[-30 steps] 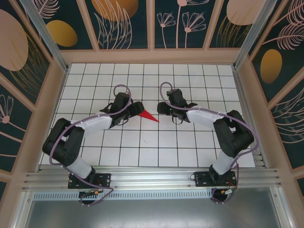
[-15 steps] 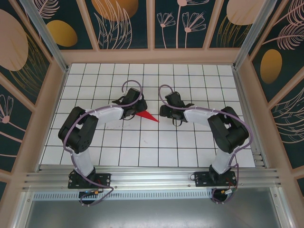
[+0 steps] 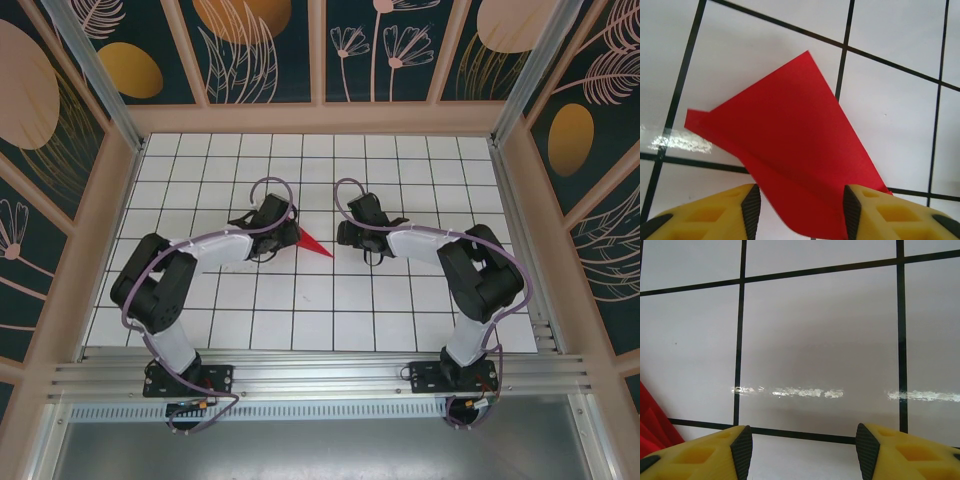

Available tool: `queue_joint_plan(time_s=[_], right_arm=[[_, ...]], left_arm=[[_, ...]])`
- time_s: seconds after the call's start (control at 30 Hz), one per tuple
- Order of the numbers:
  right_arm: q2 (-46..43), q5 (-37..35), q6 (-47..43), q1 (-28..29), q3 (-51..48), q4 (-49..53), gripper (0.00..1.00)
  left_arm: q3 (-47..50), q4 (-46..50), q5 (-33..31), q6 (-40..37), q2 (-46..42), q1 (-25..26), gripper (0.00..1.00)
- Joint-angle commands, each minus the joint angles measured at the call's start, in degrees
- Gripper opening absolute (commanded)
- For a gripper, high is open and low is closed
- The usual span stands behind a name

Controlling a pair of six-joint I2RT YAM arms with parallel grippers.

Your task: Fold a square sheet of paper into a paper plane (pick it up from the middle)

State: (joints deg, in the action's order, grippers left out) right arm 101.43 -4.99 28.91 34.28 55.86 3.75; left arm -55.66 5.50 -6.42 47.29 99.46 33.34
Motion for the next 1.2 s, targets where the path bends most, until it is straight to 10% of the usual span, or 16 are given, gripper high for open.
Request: queue_joint_plan(time_s=[0.0, 0.27, 0.7, 1.17], right_arm=[[-1.07, -1.59, 0.71, 0.3, 1.41, 1.64, 0.59], [-0.45, -1.49, 0.63, 0.7, 1.82, 2.13, 0.59], [-8.13, 0.09, 0.57, 0.28, -1.8, -1.6, 0.59], [-25.36, 5.74, -0.32, -5.78, -11.18, -6.57, 0.75]], left_arm=[[3.09, -3.47, 2.95, 3.15, -2.82, 0.32, 0.48], [7.38, -9.63, 5.18, 8.43, -3.98, 0.32, 0.44], [10.01, -20.74, 7.1, 6.45, -4.76, 0.21, 0.0], [1.34, -25.65, 28.96, -8.54, -2.0, 0.23, 0.0]])
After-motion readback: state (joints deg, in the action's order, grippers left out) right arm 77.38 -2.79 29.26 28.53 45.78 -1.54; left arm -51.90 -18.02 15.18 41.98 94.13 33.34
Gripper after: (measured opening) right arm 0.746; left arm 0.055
